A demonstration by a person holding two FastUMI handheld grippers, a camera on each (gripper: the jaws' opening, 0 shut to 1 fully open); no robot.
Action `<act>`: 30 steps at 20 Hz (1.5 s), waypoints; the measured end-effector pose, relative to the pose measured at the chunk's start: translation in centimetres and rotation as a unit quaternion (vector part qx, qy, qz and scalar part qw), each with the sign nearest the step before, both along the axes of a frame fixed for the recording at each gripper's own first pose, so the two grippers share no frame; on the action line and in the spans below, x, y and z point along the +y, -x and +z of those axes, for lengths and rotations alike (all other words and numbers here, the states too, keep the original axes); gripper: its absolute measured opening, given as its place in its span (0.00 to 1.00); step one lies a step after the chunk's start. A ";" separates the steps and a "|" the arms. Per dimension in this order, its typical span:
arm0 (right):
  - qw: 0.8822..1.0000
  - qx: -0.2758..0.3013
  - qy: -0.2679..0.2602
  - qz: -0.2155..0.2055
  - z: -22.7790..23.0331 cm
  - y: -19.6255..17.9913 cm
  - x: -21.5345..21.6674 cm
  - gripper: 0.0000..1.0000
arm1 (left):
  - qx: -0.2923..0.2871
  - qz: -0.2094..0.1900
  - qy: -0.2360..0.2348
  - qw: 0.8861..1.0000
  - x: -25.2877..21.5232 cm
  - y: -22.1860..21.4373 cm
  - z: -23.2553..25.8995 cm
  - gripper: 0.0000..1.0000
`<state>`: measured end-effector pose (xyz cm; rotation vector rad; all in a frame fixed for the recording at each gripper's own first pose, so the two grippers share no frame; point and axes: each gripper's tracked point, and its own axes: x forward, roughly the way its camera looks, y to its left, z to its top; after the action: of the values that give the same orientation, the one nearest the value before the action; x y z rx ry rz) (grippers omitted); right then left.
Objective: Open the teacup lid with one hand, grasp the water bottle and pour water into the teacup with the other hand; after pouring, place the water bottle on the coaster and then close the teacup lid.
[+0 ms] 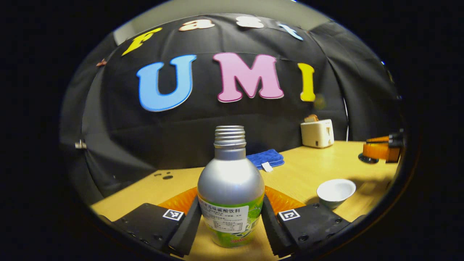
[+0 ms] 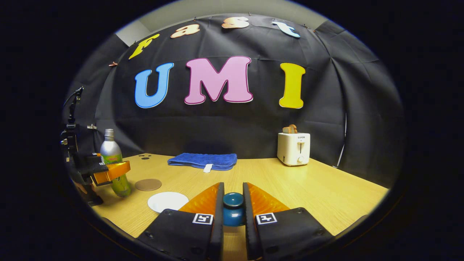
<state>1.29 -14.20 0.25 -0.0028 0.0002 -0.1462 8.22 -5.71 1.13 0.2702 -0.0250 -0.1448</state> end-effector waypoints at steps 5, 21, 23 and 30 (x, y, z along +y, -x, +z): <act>1.000 -0.001 0.000 -0.014 0.1 0.2 -1.6 0.28 | -0.044 -0.050 -0.212 0.975 -3.7 -0.7 2.6 0.80; 1.000 -0.001 0.000 -0.014 0.1 0.3 -1.6 0.28 | -0.062 -0.119 -0.612 0.779 -6.2 -2.0 -1.4 0.79; 1.000 -0.001 0.000 -0.014 0.1 0.3 -1.6 0.28 | -0.063 -0.120 -0.634 0.762 -6.2 -2.1 -1.4 0.79; 1.000 -0.001 0.000 -0.014 0.1 0.2 -1.6 0.28 | -0.073 -0.136 -0.682 0.715 -7.3 -1.9 -1.2 0.80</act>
<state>1.08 -15.76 0.37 -0.0030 -0.0013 -0.1738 10.09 -13.01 -0.04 1.7901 -0.1155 -0.4285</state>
